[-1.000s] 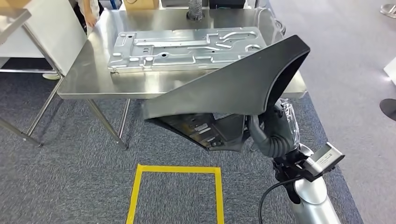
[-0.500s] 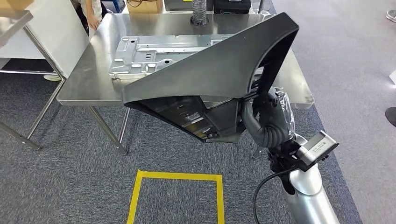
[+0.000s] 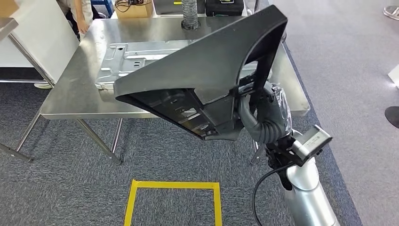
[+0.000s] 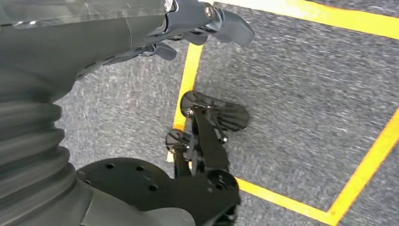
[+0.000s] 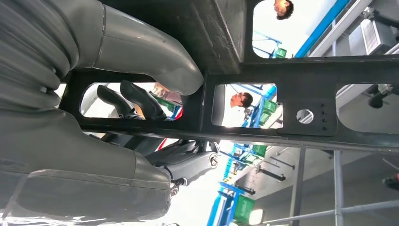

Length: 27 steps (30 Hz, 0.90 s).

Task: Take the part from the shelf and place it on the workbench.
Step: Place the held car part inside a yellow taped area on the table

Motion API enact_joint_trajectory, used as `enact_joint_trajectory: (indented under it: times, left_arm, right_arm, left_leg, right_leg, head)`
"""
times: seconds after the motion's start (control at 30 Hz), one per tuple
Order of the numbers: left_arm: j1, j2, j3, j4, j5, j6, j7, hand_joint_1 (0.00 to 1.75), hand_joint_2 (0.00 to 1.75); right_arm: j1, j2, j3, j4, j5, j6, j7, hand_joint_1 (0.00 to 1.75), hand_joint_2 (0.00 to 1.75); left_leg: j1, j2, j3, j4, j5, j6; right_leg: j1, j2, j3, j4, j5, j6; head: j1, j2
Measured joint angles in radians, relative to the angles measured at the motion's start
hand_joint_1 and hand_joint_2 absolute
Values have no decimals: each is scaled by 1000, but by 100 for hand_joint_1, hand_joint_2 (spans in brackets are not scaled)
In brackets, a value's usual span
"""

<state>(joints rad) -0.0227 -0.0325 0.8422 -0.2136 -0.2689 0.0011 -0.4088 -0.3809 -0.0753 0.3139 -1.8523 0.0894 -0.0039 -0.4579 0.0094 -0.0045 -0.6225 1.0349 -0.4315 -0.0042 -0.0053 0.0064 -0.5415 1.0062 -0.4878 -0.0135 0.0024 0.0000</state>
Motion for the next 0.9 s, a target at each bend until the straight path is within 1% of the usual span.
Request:
enact_joint_trajectory:
  times: [0.07, 0.13, 0.17, 0.2, 0.23, 0.27, 0.3, 0.33, 0.37, 0.4, 0.43, 0.47, 0.5, 0.53, 0.57, 0.63, 0.67, 0.7, 0.73, 0.77, 0.8, 0.83, 0.87, 0.9]
  left_arm:
    - [1, 1, 2, 0, -4, 0, -2, 0, 175]
    - [3, 1, 3, 0, -7, 0, -2, 0, 175]
    - [2, 1, 4, 0, -9, -1, -3, 0, 175]
    - [1, 1, 4, 0, -12, -1, -3, 0, 175]
    - [0, 1, 4, 0, -14, -2, -3, 0, 175]
    - [-1, 1, 4, 0, -16, -2, -3, 0, 175]
    - [-2, 1, 4, 0, -17, -2, -3, 0, 175]
    - [-2, 1, 4, 0, -18, -3, -3, 0, 175]
    - [-1, 1, 4, 0, -20, -3, -3, 0, 175]
    - [0, 0, 4, 0, -21, -3, -3, 0, 175]
    - [0, -1, 4, 0, -21, -3, -2, 0, 175]
    - [0, -1, 4, 0, -22, -3, -2, 0, 175]
    - [-1, -2, 4, 0, -22, -3, -2, 0, 175]
    - [-2, -2, 4, 0, -23, -3, -2, 0, 175]
    - [-3, -2, 5, 0, -23, -3, -2, 0, 175]
    - [-4, -2, 5, 0, -24, -3, -2, 0, 175]
    - [-4, -3, 6, 0, -24, -3, -1, 0, 175]
    - [-5, -3, 7, 0, -24, -3, -1, 0, 175]
    - [-5, -4, 8, 0, -24, -3, -1, 0, 175]
    - [-4, -5, 9, 0, -24, -4, -1, 0, 175]
    - [-3, -5, 10, 0, -24, -4, -1, 0, 175]
    - [-2, -5, 12, 0, -25, -4, -1, 0, 175]
    - [0, -5, 13, 0, -25, -4, -1, 0, 175]
    - [1, -5, 15, 0, -25, -4, -1, 0, 175]
  right_arm:
    - [5, 1, 0, 3, 4, -3, -5, 175, 175]
    - [9, 2, 0, 4, 7, -6, -8, 175, 175]
    - [9, 3, 0, 3, 8, -7, -9, 175, 175]
    - [9, 5, -1, 3, 8, -8, -11, 175, 175]
    - [11, 6, -2, 4, 8, -9, -12, 175, 175]
    - [14, 6, -3, 5, 8, -10, -13, 175, 175]
    - [18, 6, -4, 6, 8, -10, -14, 175, 175]
    - [22, 7, -4, 7, 8, -10, -14, 175, 175]
    - [25, 7, -5, 9, 8, -10, -14, 175, 175]
    - [26, 7, -5, 9, 8, -10, -14, 175, 175]
    - [27, 7, -5, 10, 8, -10, -14, 175, 175]
    - [27, 7, -6, 10, 10, -10, -15, 175, 175]
    - [28, 7, -6, 9, 13, -11, -17, 175, 175]
    - [29, 8, -6, 8, 20, -12, -19, 175, 175]
    - [29, 9, -7, 6, 29, -14, -21, 175, 175]
    - [29, 10, -8, -4, 50, -19, -25, 175, 175]
    - [26, 11, -8, -10, 60, -21, -25, 175, 175]
    - [20, 12, -8, -16, 69, -23, -25, 175, 175]
    - [13, 14, -8, -20, 76, -26, -24, 175, 175]
    - [6, 14, -8, -23, 81, -28, -22, 175, 175]
    - [1, 15, -8, -24, 86, -30, -19, 175, 175]
    - [-4, 15, -8, -25, 90, -32, -17, 175, 175]
    - [-9, 15, -9, -26, 93, -32, -15, 175, 175]
    - [-15, 15, -10, -29, 97, -33, -13, 175, 175]
  left_leg:
    - [-6, 0, 5, -17, -3, 7]
    - [-1, -1, 18, -26, 4, 15]
    - [2, -1, 26, -34, 3, 20]
    - [4, -1, 34, -40, 1, 25]
    - [4, 0, 41, -42, -3, 29]
    - [3, -1, 46, -41, -8, 32]
    - [3, -1, 52, -41, -15, 33]
    - [3, -2, 60, -40, -22, 32]
    - [3, -2, 70, -40, -30, 31]
    - [3, -3, 82, -39, -39, 28]
    - [3, -3, 92, -38, -49, 25]
    - [1, -4, 98, -36, -59, 20]
    - [-1, -4, 102, -35, -67, 15]
    - [-2, -5, 104, -36, -73, 9]
    - [-3, -4, 107, -37, -77, 3]
    - [-1, -2, 115, -37, -87, -8]
    - [1, -1, 110, -19, -98, -14]
    - [2, -1, 93, 22, -117, -19]
    - [3, -1, 59, 84, -141, -23]
    - [4, -1, 14, 157, -165, -26]
    - [5, -1, -30, 221, -179, -28]
    - [5, -1, -62, 257, -174, -30]
    - [6, -1, -74, 252, -147, -30]
    - [6, -1, -67, 208, -102, -28]
  right_leg:
    - [0, 0, 2, -2, -7, 12]
    - [0, 0, 6, 2, -19, 24]
    - [0, 0, -3, 25, -32, 28]
    - [-1, -1, -25, 70, -52, 31]
    - [-3, -1, -61, 135, -76, 34]
    - [-5, -1, -106, 208, -99, 37]
    - [-6, -1, -146, 265, -108, 40]
    - [-8, -2, -172, 289, -97, 42]
    - [-10, -2, -179, 273, -65, 43]
    - [-12, -3, -166, 219, -17, 43]
    - [-13, -4, -142, 146, 31, 41]
    - [-12, -5, -118, 80, 62, 39]
    - [-11, -6, -101, 36, 78, 35]
    - [-8, -6, -92, 15, 78, 30]
    - [-6, -4, -89, 12, 71, 25]
    - [-7, -1, -80, 7, 65, 13]
    - [-9, -1, -72, 2, 62, 7]
    - [-11, -2, -63, -3, 59, 1]
    - [-10, -3, -56, -5, 54, -3]
    - [-10, -3, -50, -5, 49, -6]
    - [-9, -3, -45, -5, 43, -7]
    - [-8, -2, -37, -5, 37, -7]
    - [-8, -1, -28, -5, 30, -6]
    - [-8, 0, -17, -5, 22, -4]
  head:
    - [0, 0]
    - [0, 0]
    - [1, 0]
    - [2, 0]
    - [2, 0]
    - [3, 0]
    - [3, 0]
    - [3, 0]
    - [3, 0]
    - [3, 0]
    - [3, 0]
    - [3, 0]
    - [2, 0]
    - [1, 0]
    - [-1, 0]
    - [-2, 0]
    - [-5, 0]
    - [-8, 0]
    - [-10, 0]
    - [-12, 0]
    - [-12, 0]
    - [-12, 0]
    - [-12, 0]
    - [-13, 0]
